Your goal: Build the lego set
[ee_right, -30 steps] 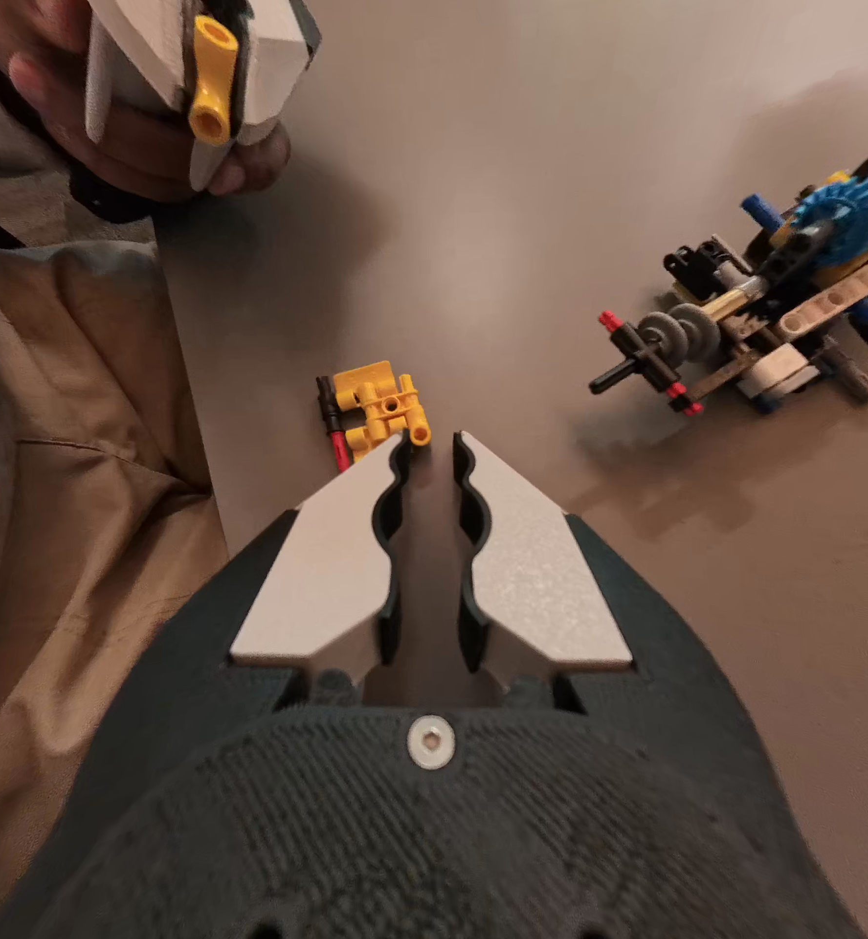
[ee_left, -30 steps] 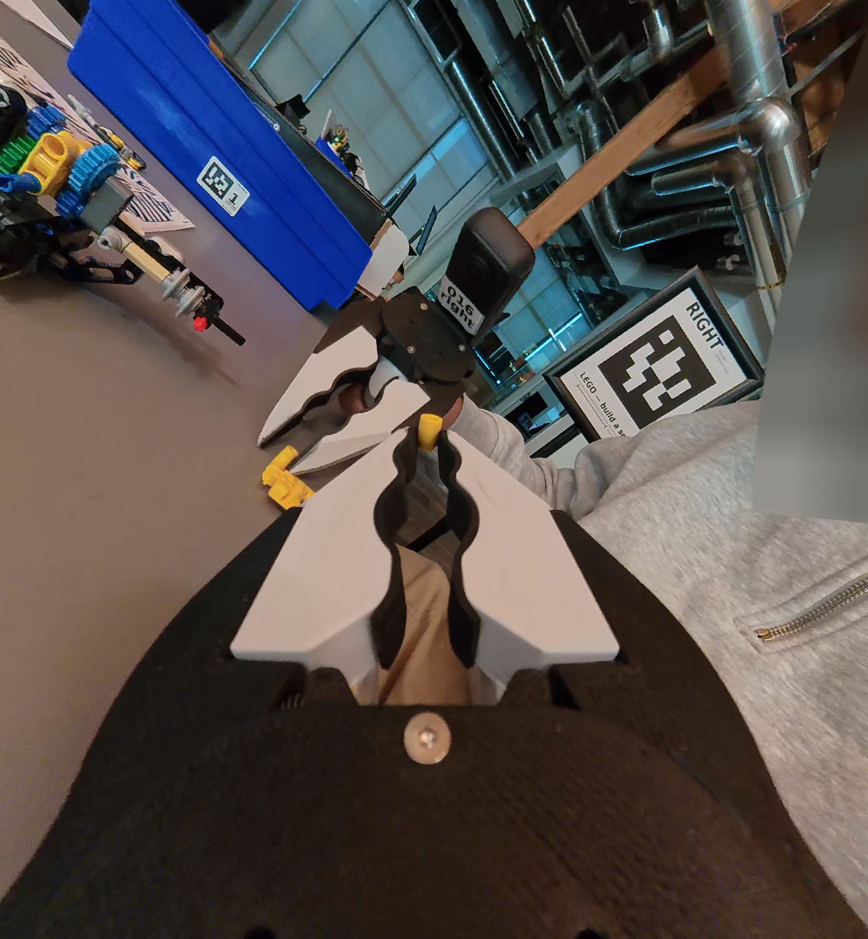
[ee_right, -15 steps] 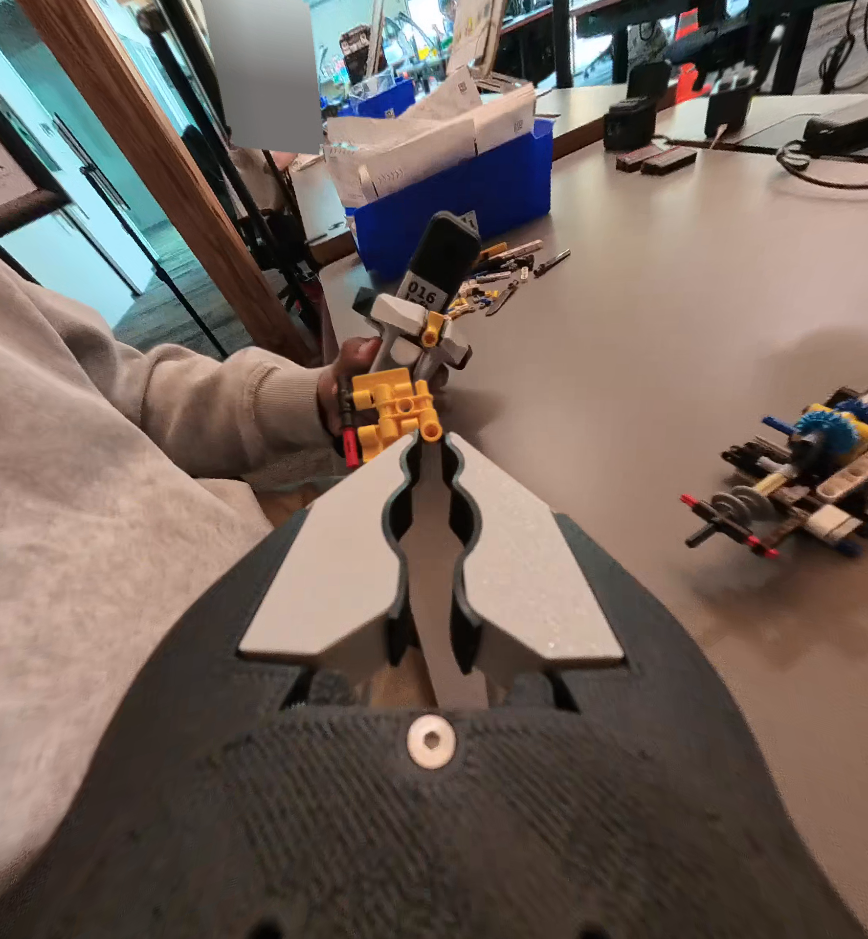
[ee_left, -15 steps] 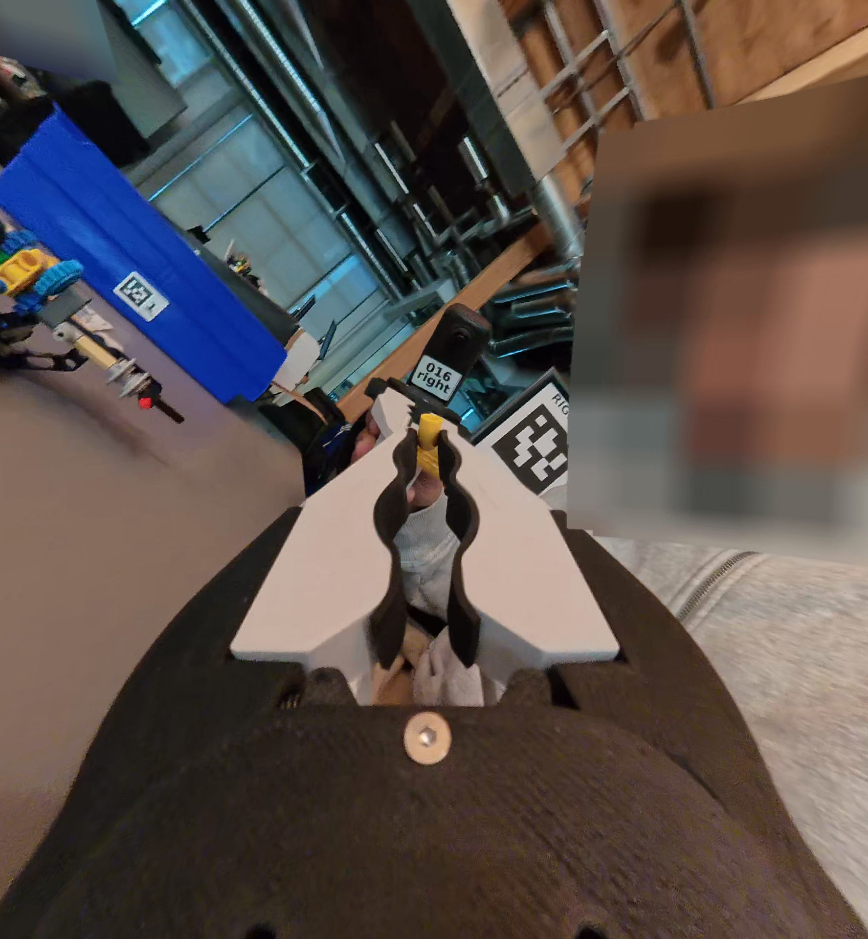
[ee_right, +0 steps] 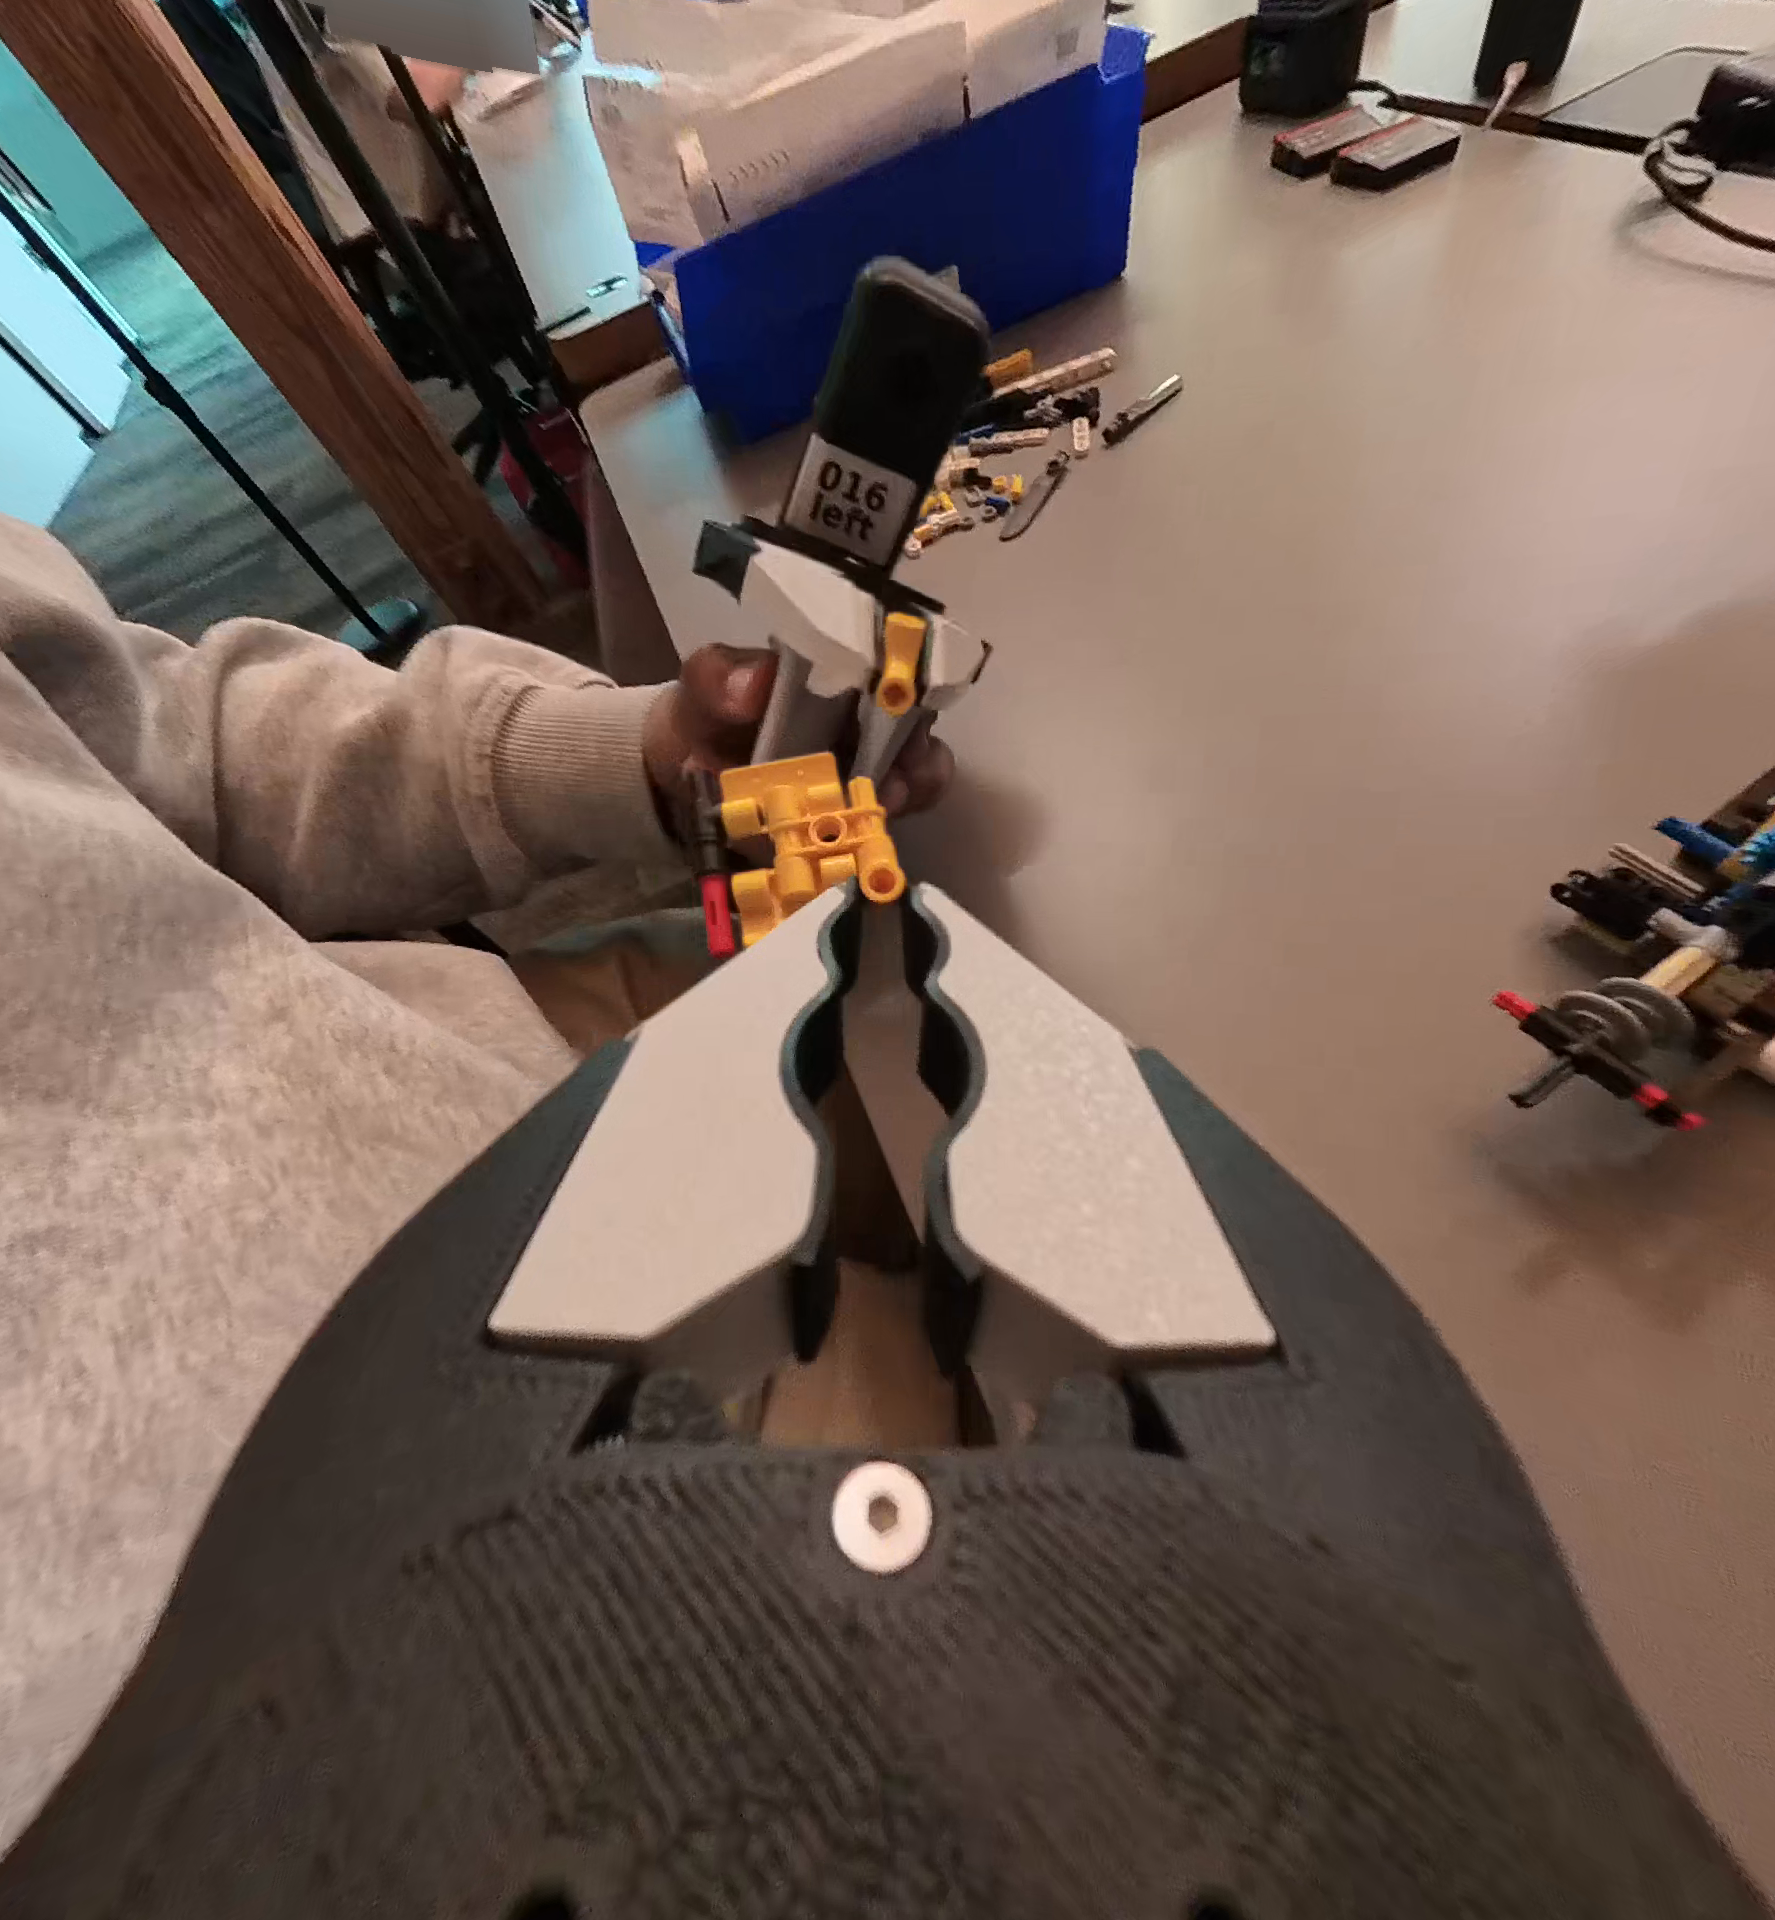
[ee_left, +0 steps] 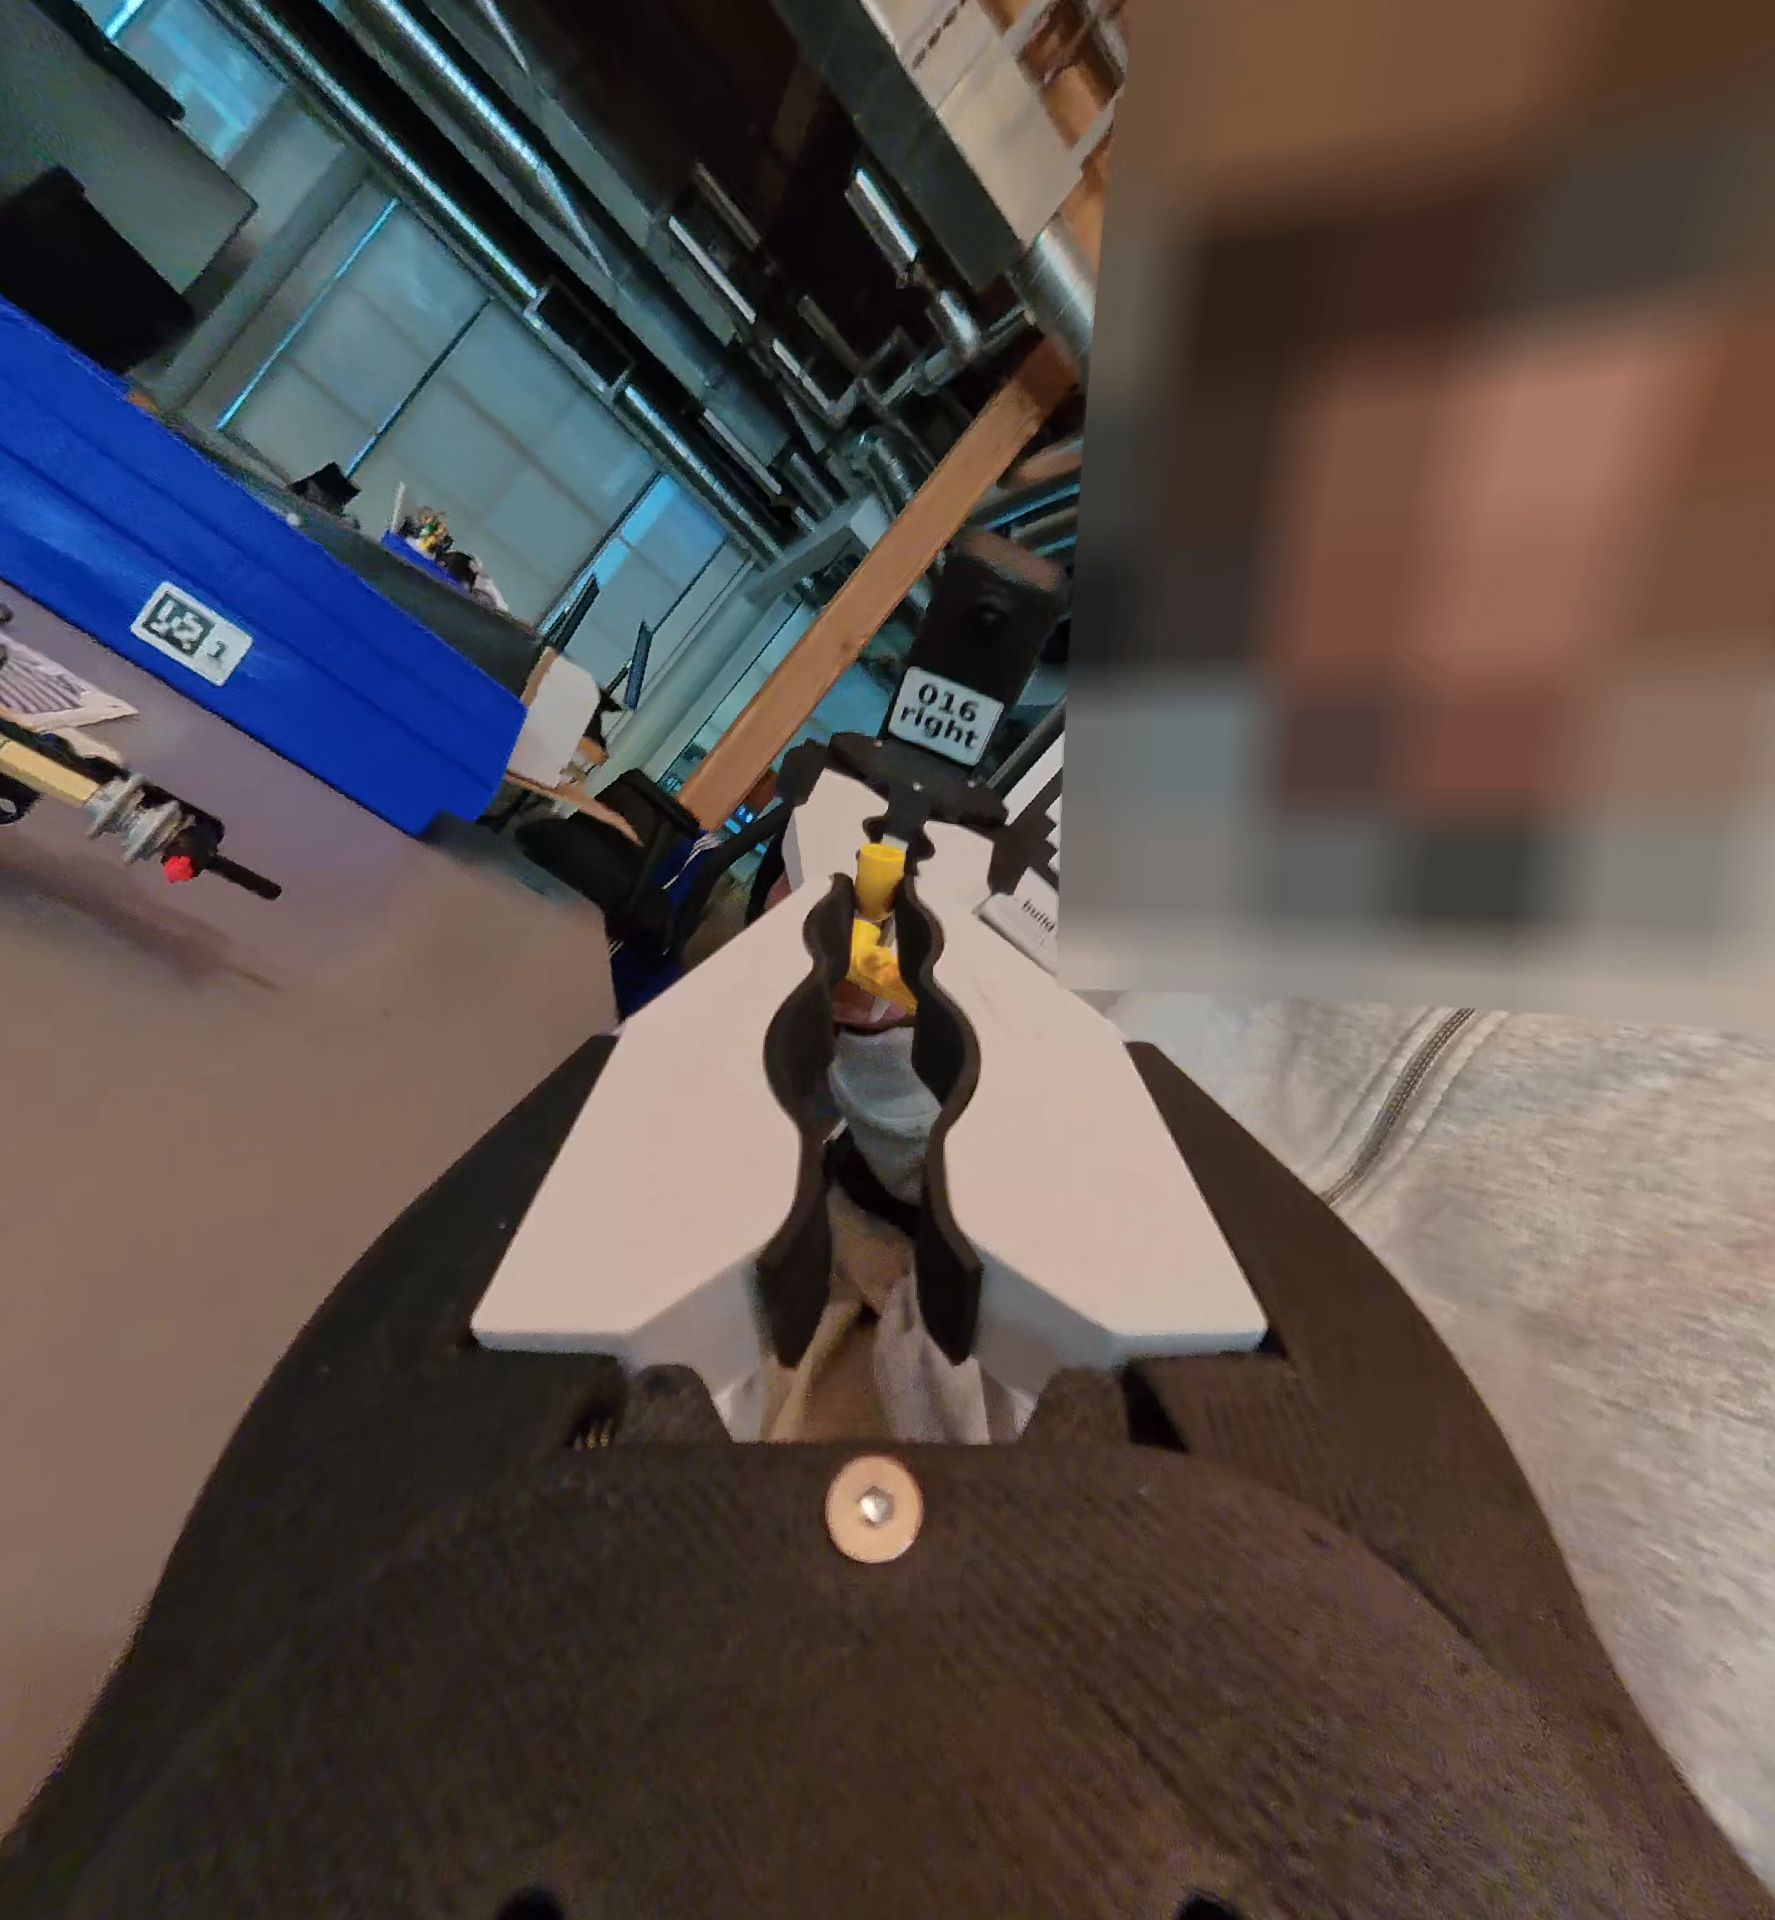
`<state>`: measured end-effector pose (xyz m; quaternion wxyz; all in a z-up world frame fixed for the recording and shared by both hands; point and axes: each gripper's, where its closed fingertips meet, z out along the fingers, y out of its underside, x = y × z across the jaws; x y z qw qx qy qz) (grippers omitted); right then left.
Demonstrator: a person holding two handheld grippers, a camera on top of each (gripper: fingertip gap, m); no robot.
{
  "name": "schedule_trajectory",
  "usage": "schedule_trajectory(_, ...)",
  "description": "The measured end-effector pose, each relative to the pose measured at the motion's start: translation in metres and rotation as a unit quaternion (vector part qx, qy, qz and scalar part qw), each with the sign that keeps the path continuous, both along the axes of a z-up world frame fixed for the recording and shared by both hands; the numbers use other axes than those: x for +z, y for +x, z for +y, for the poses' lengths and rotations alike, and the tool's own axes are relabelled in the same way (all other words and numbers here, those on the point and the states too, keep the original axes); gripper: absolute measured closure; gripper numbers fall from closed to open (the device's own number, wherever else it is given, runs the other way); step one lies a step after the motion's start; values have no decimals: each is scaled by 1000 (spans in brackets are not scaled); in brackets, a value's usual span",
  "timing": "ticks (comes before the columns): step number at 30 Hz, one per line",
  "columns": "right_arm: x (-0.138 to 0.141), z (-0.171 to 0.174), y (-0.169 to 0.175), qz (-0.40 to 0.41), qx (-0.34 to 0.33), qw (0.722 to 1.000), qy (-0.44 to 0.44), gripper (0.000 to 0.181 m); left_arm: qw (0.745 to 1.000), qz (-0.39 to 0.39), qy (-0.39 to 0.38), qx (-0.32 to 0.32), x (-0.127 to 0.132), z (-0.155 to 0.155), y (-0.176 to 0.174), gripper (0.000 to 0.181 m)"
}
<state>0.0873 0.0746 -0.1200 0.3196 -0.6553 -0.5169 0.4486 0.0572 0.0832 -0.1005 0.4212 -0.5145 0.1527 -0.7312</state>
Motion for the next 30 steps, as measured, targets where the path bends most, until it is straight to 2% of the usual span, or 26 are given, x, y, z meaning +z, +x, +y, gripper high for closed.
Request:
schedule_trajectory(1,-3,1,0,-4,-3,1000,3,175,1000,20,8,1,-2,-1,4,177)
schedule_trajectory(5,-15,7,4,-15,-10,1000,-6,175,991,125,54,15,-17,-2,18,176)
schedule_trajectory(12,-30,12,6,-18,-5,1000,-23,175,971,223,77,44,-32,0,18,176)
schedule_trajectory(30,-24,9,4,-1,8,1000,-9,175,970,231,70,22,-36,-4,17,176)
